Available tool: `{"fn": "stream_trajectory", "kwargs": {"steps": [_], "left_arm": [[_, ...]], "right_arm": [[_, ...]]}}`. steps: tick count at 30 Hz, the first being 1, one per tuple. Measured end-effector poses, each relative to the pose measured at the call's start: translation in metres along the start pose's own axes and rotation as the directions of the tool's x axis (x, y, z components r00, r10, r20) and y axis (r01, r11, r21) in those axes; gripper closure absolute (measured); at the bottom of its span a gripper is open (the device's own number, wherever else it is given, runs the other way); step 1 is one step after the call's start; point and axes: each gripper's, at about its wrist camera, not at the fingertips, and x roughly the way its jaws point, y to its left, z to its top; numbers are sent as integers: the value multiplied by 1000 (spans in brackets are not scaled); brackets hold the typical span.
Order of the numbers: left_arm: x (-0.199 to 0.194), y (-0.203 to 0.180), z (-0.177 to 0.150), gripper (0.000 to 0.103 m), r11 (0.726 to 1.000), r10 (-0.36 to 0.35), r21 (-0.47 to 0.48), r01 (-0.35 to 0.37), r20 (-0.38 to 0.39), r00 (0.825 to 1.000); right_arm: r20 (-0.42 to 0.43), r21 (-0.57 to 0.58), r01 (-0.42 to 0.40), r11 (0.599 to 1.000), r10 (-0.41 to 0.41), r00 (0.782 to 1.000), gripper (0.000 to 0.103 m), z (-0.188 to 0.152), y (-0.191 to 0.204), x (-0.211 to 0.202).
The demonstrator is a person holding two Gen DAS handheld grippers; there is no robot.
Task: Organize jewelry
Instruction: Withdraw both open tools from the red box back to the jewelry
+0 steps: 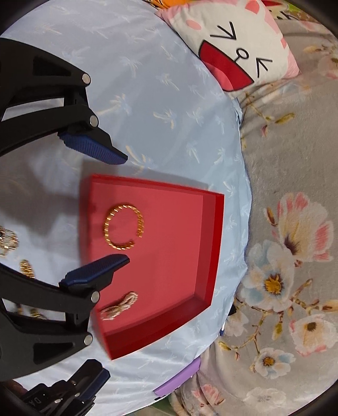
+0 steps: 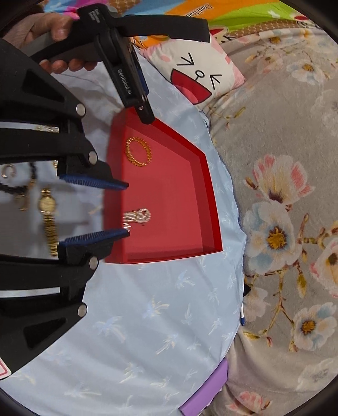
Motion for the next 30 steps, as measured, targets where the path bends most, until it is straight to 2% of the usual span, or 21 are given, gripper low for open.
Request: {"fn": "stream_trajectory", "kwargs": {"steps": [5, 8, 15, 20, 26, 30], "left_arm": [[-30, 11, -35, 29, 1000, 15, -6, -15, -10, 1000], [-44, 16, -60, 29, 1000, 26, -10, -27, -17, 1000], [-59, 16, -111, 29, 1000, -13, -4, 12, -66, 998], [-53, 13, -137, 29, 999, -32, -8, 32, -119, 992], [-57, 2, -144, 29, 998, -56, 11, 58, -114, 992], [-55, 0, -145, 29, 998, -54, 17, 57, -111, 992]], "right_arm": [[-20, -8, 5, 1000, -5, 1000, 69, -38, 6, -30], [-35, -29, 38, 999, -39, 999, 69, -63, 12, -43], [-119, -9, 11, 1000, -12, 993, 69, -106, 16, -53], [-151, 3, 7, 1000, -7, 988, 69, -116, 21, -47], [-163, 11, 7, 1000, -5, 987, 71, -114, 25, -35], [-174, 2, 32, 999, -31, 984, 71, -111, 27, -25]]}}
